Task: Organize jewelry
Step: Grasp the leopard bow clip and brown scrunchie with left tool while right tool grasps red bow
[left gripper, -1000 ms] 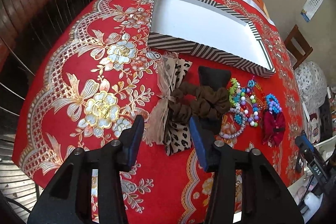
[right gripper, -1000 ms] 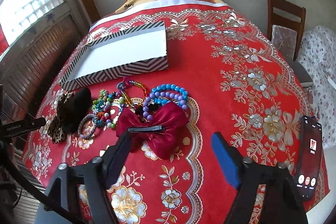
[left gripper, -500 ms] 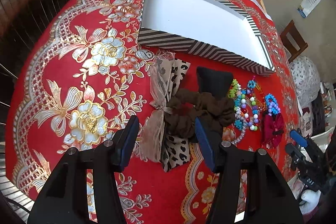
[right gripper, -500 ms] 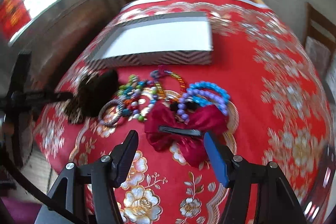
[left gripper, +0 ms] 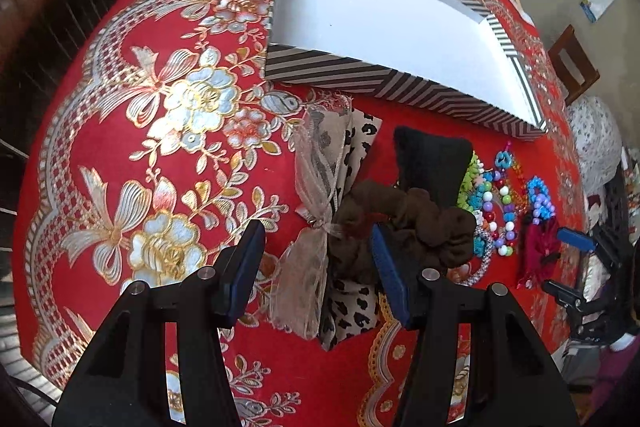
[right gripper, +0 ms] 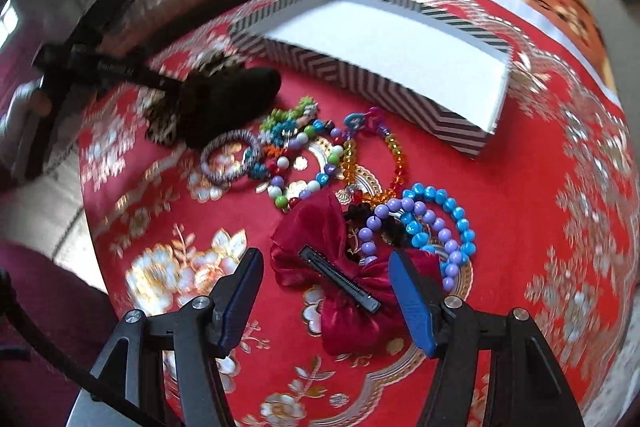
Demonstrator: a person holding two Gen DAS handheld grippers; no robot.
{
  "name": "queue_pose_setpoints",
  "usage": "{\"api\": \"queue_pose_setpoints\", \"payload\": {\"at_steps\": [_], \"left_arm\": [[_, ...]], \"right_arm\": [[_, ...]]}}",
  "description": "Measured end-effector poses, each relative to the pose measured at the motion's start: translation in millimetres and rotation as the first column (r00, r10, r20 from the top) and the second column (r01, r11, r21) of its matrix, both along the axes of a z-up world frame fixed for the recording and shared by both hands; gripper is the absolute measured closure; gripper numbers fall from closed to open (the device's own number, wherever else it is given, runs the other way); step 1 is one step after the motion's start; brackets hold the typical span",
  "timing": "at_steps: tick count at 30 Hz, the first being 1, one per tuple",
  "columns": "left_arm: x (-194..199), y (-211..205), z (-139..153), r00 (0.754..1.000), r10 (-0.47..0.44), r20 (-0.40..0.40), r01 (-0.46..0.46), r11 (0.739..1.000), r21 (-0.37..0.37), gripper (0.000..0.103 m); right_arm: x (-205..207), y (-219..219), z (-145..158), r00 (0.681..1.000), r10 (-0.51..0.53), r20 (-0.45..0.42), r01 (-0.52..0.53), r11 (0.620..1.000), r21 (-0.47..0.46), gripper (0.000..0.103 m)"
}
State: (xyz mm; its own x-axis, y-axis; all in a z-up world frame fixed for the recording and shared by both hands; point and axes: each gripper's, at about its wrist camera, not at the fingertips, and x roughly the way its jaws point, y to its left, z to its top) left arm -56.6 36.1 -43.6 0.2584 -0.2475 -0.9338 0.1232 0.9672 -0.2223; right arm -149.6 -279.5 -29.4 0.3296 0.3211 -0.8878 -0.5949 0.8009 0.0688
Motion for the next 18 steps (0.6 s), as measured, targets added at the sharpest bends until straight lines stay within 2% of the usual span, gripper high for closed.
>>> {"api": "queue_pose_setpoints", "payload": {"at_steps": [4, 7, 9, 10, 12, 13, 14, 18], "left_arm": [[7, -5, -3, 1.000, -0.005, -0.012, 0.005, 1.000, 0.006, 0.048], [13, -5, -5, 1.000, -0.002, -0.022, 0.002, 1.000, -0.006, 0.048], [14, -5, -7, 1.000, -0.001, -0.031, 0.001, 1.000, -0.013, 0.048], [14, -5, -8, 1.000, 0.001, -0.029, -0.001, 1.000, -0.019, 0.049], [15, -7, -8, 1.000, 0.007, -0.018, -0.008, 0.999, -0.031, 0.058], [15, -7, -9, 1.000, 0.005, -0.020, -0.005, 0.999, -0.046, 0.072], [16, -7, -9, 1.000, 0.007, -0.023, -0.008, 0.999, -0.053, 0.077], [9, -6, -6, 1.000, 0.020, -0.006, -0.021, 0.998, -0.063, 0.082]], "right_arm": [[4, 7, -10, 0.997, 0.081, 0.001, -0.080, 0.991, -0.110, 0.040], [6, 8, -9, 0.993, 0.118, 0.015, -0.115, 0.985, -0.129, 0.040], [8, 8, -14, 0.992, 0.128, 0.007, -0.126, 0.981, -0.149, 0.049], [9, 8, -16, 0.992, 0.123, -0.005, -0.123, 0.982, -0.142, 0.065], [8, 3, -19, 0.995, 0.093, -0.024, -0.095, 0.991, -0.097, 0.072], [6, 1, -18, 0.996, 0.080, -0.026, -0.082, 0.994, -0.069, 0.080], [5, 0, -16, 0.997, 0.072, -0.030, -0.073, 0.996, -0.044, 0.081], [-4, -3, -8, 1.000, 0.003, -0.031, -0.002, 0.999, 0.047, 0.086]]}}
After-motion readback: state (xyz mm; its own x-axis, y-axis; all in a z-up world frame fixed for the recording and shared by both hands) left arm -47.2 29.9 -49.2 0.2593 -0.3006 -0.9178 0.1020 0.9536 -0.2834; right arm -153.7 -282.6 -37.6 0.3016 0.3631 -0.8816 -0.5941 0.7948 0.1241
